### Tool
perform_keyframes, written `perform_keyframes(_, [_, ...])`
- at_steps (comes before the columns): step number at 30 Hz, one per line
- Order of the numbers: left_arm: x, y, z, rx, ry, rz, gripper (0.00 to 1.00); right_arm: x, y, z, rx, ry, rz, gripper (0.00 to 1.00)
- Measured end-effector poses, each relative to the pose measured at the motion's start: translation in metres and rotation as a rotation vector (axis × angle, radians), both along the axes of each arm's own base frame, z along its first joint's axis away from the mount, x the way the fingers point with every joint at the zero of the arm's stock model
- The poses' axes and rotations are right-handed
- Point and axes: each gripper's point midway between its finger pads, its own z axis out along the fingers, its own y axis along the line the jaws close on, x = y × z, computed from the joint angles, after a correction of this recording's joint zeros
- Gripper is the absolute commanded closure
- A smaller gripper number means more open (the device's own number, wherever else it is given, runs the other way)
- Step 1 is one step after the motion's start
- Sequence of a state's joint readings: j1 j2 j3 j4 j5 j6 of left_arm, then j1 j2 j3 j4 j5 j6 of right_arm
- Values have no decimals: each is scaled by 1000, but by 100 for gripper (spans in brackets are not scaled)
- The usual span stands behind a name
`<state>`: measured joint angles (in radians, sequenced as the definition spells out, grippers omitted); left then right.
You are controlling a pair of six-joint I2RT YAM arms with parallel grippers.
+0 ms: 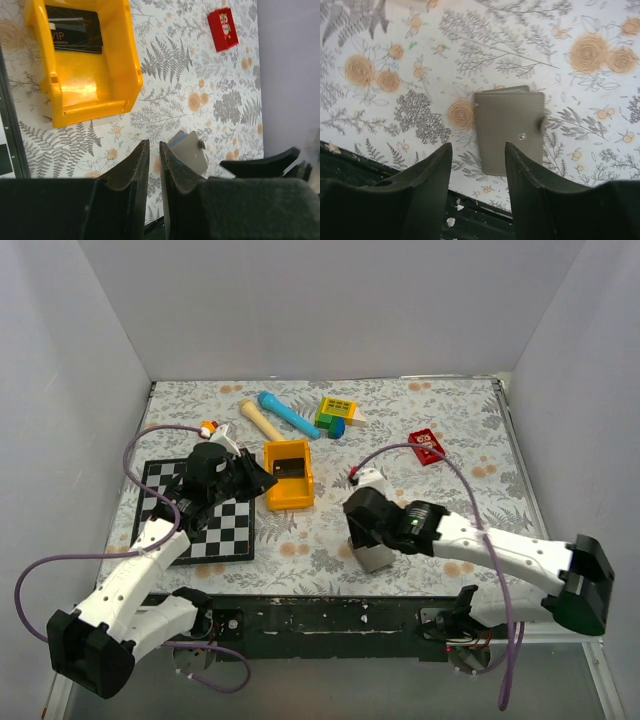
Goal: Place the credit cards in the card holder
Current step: Close the card holder at the center of the board.
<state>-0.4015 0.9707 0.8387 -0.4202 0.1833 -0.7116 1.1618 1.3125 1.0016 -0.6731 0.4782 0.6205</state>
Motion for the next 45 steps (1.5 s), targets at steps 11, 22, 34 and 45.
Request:
perform_keyframes(11, [-61, -130, -56, 106, 60, -416, 84, 26, -104, -9, 202, -4, -388, 65])
perform_keyframes(22, [-87, -200, -128, 105, 189, -591, 100, 13, -124, -9, 363, 6, -496, 85])
perform_keyframes(34, [-72, -254, -153, 28, 199, -691, 100, 18, -118, -17, 353, 57, -474, 87])
perform_keyframes(45, [-67, -240, -172, 18, 249, -683, 100, 28, -120, -18, 360, 64, -475, 87])
